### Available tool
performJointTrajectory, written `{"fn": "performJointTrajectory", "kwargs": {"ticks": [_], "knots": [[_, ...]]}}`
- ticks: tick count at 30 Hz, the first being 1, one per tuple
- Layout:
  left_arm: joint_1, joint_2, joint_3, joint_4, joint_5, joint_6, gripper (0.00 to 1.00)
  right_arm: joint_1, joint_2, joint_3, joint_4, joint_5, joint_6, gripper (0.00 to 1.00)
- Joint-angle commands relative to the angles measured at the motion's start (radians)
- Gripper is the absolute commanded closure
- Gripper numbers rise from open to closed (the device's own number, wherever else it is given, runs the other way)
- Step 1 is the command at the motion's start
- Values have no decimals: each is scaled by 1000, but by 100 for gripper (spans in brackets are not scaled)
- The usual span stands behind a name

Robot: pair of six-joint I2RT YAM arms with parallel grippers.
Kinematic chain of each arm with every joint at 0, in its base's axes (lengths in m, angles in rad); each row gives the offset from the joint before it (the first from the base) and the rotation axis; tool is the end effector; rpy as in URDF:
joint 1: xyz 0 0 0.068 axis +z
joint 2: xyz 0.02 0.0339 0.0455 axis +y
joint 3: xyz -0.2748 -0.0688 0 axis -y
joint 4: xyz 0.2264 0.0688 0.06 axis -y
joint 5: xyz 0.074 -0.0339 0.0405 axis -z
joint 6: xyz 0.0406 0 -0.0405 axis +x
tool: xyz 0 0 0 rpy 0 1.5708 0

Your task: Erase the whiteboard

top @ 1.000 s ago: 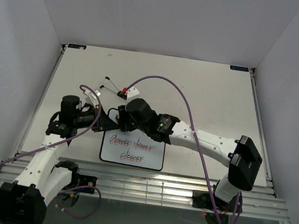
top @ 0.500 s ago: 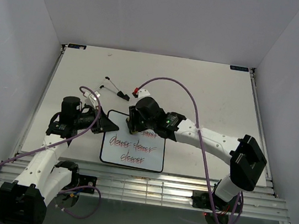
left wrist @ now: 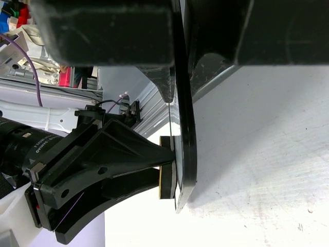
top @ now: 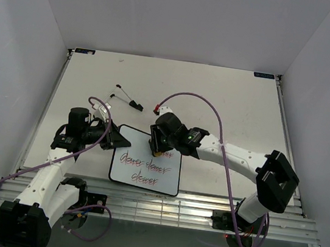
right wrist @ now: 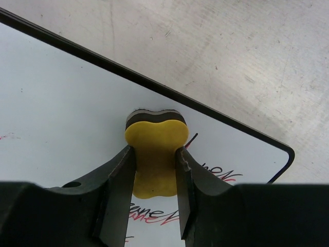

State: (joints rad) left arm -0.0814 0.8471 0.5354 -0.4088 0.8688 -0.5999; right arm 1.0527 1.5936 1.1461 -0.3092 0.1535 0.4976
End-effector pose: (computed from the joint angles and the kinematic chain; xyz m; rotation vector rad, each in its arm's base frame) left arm 0.1442 -0.0429 0.2410 -0.1216 2.3266 -1.3419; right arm 0.1734 0.2917 0.2660 -0.5795 2.3234 0.5906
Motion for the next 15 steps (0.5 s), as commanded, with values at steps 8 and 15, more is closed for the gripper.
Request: {"fn": "performJointTrajectory", "kwargs": {"ticks": [8,15], "knots": [[-15,-37,31,142,110,45,100,110,135,205,-39,-143,33,73],[-15,-42,29,146,119,48,100,150,242,394,-132,-183,38,74]]}}
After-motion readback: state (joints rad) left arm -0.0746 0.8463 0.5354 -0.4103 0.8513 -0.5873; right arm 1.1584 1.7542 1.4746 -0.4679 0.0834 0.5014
